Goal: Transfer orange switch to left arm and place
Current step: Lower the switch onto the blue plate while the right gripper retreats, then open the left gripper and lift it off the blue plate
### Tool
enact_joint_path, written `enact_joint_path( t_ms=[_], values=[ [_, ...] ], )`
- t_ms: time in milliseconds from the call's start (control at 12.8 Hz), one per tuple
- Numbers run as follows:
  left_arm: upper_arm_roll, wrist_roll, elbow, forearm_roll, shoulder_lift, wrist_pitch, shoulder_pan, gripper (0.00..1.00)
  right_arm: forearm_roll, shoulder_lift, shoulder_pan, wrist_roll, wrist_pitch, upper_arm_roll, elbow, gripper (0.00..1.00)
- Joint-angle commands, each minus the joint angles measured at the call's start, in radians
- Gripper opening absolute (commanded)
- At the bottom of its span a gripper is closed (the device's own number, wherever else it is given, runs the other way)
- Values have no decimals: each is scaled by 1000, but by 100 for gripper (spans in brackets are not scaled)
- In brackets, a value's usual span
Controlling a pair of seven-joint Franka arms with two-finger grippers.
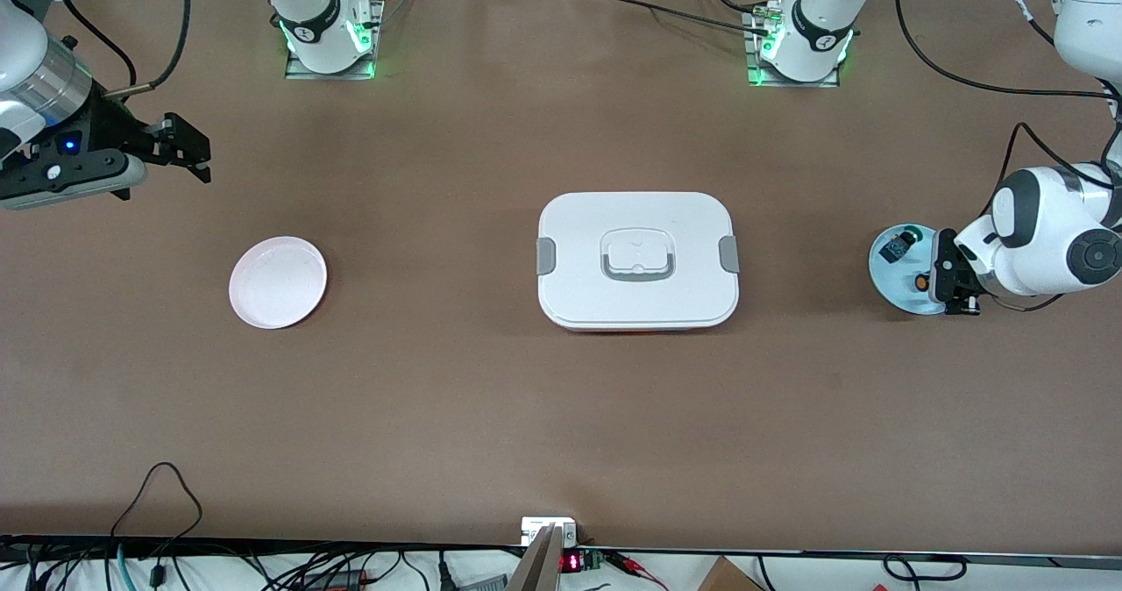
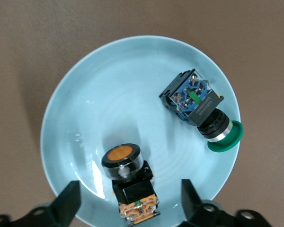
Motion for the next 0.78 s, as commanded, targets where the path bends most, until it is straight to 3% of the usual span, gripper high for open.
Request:
enact_joint_path(
  t_ms=[0, 469, 704],
  values=[
    [-36, 1, 7, 13, -68, -87, 1, 100, -15, 15, -3, 9, -12, 2, 28, 100],
    [-165, -453, 284, 3, -90, -582, 1, 100, -12, 13, -4, 19, -23, 2, 28, 100],
    [-275, -780, 406, -15, -91, -782, 1, 100, -3, 12, -9, 50, -26, 1, 27, 100]
  ],
)
